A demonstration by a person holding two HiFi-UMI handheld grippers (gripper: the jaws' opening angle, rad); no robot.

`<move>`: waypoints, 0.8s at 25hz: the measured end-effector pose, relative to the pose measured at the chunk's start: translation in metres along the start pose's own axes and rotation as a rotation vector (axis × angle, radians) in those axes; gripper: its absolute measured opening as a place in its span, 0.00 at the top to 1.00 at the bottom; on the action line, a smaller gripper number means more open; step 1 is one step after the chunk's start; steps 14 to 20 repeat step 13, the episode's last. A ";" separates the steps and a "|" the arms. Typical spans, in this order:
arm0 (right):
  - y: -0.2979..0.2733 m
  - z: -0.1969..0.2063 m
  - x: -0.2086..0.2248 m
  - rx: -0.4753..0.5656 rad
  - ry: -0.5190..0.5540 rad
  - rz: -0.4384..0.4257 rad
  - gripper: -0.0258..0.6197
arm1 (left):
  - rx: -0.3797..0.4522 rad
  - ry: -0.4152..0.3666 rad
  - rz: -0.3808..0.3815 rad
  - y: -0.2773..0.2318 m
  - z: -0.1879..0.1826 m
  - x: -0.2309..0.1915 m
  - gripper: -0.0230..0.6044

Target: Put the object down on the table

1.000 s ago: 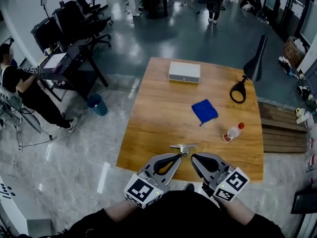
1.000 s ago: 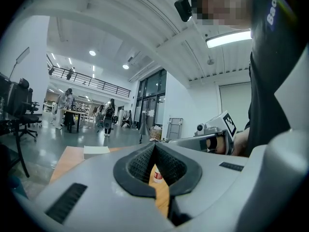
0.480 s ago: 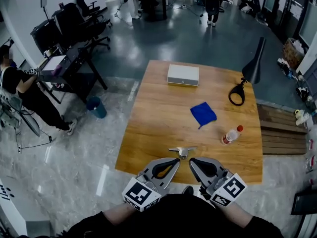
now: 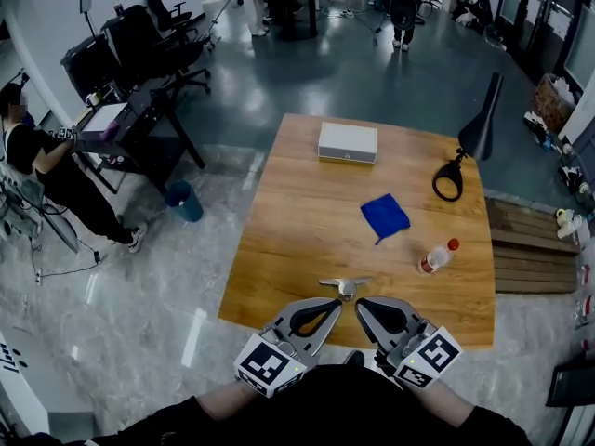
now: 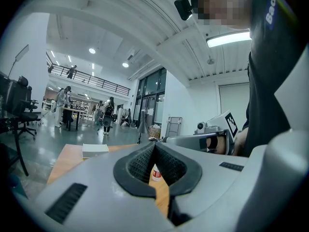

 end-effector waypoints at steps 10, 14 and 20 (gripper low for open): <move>-0.009 0.001 0.003 -0.005 -0.009 -0.011 0.95 | -0.003 0.010 -0.017 0.001 -0.001 -0.005 0.96; -0.010 0.002 0.004 -0.008 -0.010 -0.011 0.95 | -0.003 0.009 -0.020 0.002 -0.001 -0.007 0.96; -0.010 0.002 0.004 -0.008 -0.010 -0.011 0.95 | -0.003 0.009 -0.020 0.002 -0.001 -0.007 0.96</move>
Point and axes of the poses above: the fingertips, and each gripper's own axes: y backward along the fingers, x to its right, z out of its underside, the point moved 10 cm from there along y, backward along the fingers, and after that the axes turned 14 degrees about -z, right-handed, at the moved point
